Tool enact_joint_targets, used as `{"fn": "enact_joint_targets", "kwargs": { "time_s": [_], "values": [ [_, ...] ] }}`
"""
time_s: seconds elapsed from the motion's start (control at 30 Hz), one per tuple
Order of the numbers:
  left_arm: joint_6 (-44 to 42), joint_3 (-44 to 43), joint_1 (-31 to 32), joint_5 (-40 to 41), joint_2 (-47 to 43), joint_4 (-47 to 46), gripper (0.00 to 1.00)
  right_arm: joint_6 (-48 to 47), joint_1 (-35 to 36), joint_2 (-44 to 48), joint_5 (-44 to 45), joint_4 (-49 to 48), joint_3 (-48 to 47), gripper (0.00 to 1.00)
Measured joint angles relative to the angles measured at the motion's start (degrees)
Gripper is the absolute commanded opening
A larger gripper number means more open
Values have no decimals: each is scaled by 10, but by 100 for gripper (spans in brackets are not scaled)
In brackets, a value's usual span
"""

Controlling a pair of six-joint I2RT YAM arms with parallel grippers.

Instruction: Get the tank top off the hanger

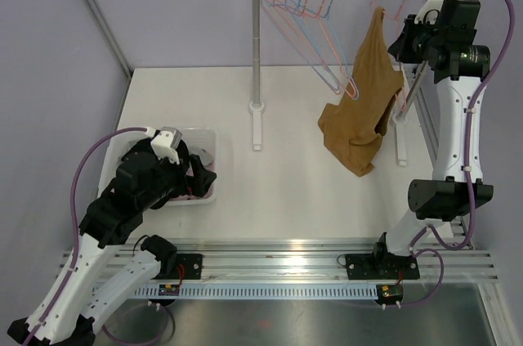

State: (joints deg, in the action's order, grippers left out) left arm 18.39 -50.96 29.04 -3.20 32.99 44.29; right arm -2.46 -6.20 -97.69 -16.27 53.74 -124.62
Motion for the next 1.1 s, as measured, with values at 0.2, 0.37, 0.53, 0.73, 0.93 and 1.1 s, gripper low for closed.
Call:
{"fn": "enact_joint_targets", "kwargs": {
  "time_s": [0.2, 0.37, 0.53, 0.73, 0.93, 1.1],
  "values": [
    [0, 0, 0, 2, 0, -3, 99, 8, 42, 5, 8, 21, -83, 0],
    [0, 0, 0, 5, 0, -3, 99, 20, 44, 37, 14, 47, -88, 0],
    [0, -26, 5, 3, 23, 3, 99, 37, 46, 99, 22, 106, -69, 0],
    [-1, -144, 77, 16, 98, 1, 99, 51, 48, 243, 21, 165, 8, 0],
    [-2, -278, 178, 48, 172, -27, 99, 56, 82, 397, 18, 207, 97, 0],
    [-24, -350, 278, 72, 236, -95, 99, 60, 106, 509, -39, 221, 173, 0]
  ]
}}
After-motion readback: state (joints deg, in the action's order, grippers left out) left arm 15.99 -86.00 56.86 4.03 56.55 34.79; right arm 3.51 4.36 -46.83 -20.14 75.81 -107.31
